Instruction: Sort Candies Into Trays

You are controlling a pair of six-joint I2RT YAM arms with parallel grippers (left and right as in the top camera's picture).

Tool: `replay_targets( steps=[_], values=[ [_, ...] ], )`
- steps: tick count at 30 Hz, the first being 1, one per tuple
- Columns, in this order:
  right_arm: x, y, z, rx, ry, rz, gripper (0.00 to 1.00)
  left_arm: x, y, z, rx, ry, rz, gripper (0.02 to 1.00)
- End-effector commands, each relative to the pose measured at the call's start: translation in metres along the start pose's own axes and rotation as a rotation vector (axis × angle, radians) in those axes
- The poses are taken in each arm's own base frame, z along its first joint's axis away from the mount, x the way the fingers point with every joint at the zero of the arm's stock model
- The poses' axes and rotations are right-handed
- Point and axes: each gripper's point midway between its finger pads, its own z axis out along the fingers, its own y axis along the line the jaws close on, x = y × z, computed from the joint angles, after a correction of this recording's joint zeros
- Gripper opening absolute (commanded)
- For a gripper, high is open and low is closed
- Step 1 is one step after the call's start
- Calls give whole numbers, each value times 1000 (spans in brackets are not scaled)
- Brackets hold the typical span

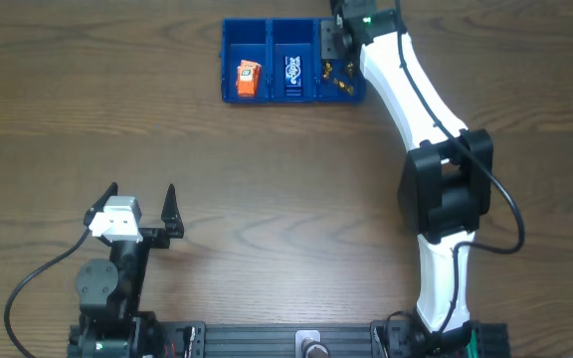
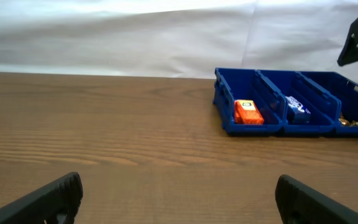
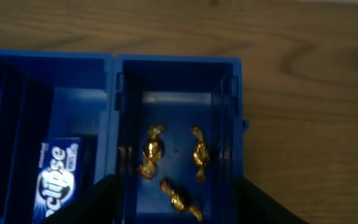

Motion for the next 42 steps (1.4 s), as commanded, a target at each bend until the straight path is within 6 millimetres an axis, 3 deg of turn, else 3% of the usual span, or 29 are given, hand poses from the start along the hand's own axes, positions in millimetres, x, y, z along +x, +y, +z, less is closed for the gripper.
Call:
replay_targets(
  steps=[1, 5, 9, 12, 15, 21, 28, 33, 42],
  values=[
    [-33, 4, -114, -8, -216, -62, 647, 16, -1, 1, 11, 49, 11, 998],
    [-24, -15, -182, -5, -315, -77, 684, 16, -1, 1, 11, 49, 11, 998],
    [7, -52, -244, 43, -394, -42, 717, 16, -1, 1, 11, 49, 11, 998],
    [42, -79, -270, 57, -426, -11, 790, 16, -1, 1, 11, 49, 11, 996],
    [84, -102, -282, 49, -442, 21, 1000, 16, -1, 1, 11, 49, 11, 998],
    [160, -112, -274, -55, -469, 94, 1000, 16, -1, 1, 11, 49, 11, 998],
    [223, -128, -227, -36, -531, 179, 1000, 16, -1, 1, 11, 49, 11, 998],
    [226, -118, -217, -115, -642, 174, 998, 16, -1, 1, 11, 49, 11, 998],
    [217, -128, -225, -76, -883, 139, 1000, 16, -1, 1, 11, 49, 11, 998]
  ],
)
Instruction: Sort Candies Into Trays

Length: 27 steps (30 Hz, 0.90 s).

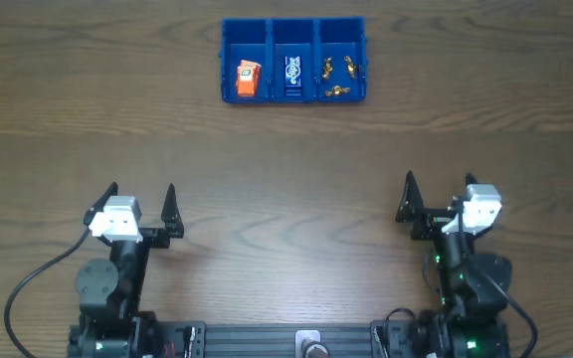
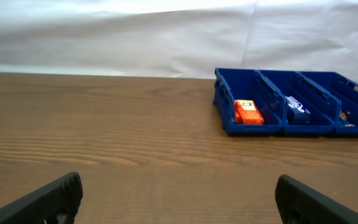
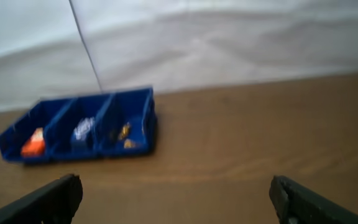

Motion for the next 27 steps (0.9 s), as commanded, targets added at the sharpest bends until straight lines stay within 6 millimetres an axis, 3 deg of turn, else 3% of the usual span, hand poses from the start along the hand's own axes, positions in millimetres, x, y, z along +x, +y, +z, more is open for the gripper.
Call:
replay_targets(
  steps=[1, 8, 14, 27],
  values=[
    [6, -3, -3, -6, -61, -26, 998, 16, -1, 1, 11, 49, 11, 998],
    [39, -12, 2, 18, -8, -17, 1000, 16, -1, 1, 11, 49, 11, 998],
    [37, -22, 2, 59, -14, -13, 998, 16, -1, 1, 11, 49, 11, 998],
    [37, -22, 2, 59, -13, -13, 998, 16, -1, 1, 11, 49, 11, 998]
  ],
)
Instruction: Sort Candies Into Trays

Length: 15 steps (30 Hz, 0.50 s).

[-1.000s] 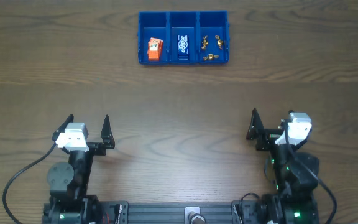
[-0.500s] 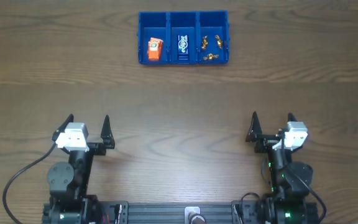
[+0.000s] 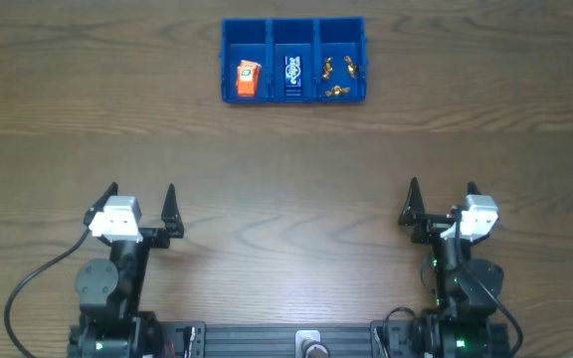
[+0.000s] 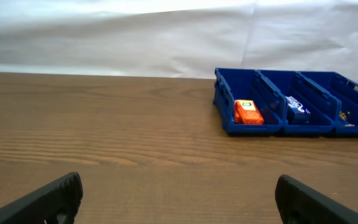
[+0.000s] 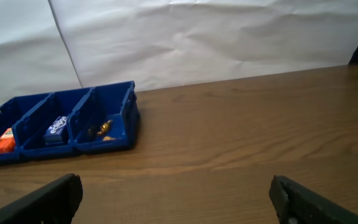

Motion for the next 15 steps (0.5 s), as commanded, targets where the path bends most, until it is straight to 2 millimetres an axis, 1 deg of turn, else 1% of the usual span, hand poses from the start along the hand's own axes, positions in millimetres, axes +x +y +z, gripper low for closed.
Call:
replay_targets(
  steps=[1, 5, 9, 11, 14, 15],
  values=[
    [1, -1, 0, 3, 0, -11, 998, 16, -1, 1, 11, 49, 11, 998],
    [1, -1, 0, 2, -1, -11, 998, 16, -1, 1, 11, 49, 11, 998],
    [-3, -9, -1, 52, -17, -40, 1000, 16, -1, 1, 11, 49, 11, 998],
    [-7, -9, -1, 52, -33, -40, 998, 16, -1, 1, 11, 49, 11, 996],
    [-2, -9, 0, 53, -12, -53, 998, 16, -1, 1, 11, 49, 11, 996],
    [-1, -7, 0, 38, -6, -95, 998, 16, -1, 1, 11, 49, 11, 998]
  ],
)
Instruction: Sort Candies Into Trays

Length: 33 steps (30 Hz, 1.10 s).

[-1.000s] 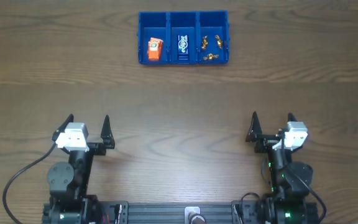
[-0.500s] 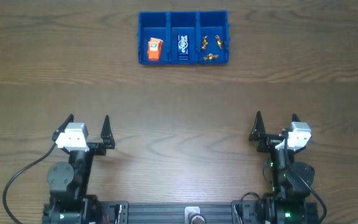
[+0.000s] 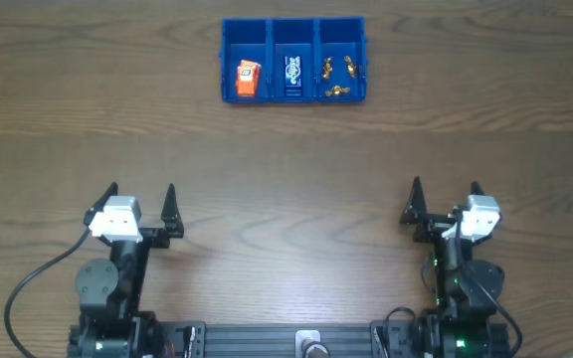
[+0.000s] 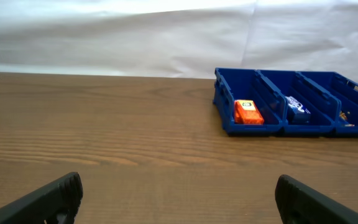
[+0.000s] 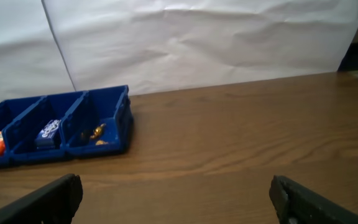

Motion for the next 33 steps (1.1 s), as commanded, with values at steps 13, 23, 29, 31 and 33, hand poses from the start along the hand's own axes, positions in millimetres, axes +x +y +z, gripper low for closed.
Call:
replay_targets(
  steps=[13, 23, 29, 31, 33],
  values=[
    [5, 4, 0, -25, 16, -142, 998, 16, -1, 1, 11, 49, 11, 996],
    [5, 4, 0, -25, 16, -142, 1000, 16, -1, 1, 11, 49, 11, 996],
    [5, 4, 0, -25, 16, -142, 998, 16, -1, 1, 11, 49, 11, 998],
    [5, 4, 0, -25, 16, -142, 998, 16, -1, 1, 11, 49, 11, 998],
    [5, 4, 0, -25, 17, -142, 998, 16, -1, 1, 11, 49, 11, 998]
  ],
)
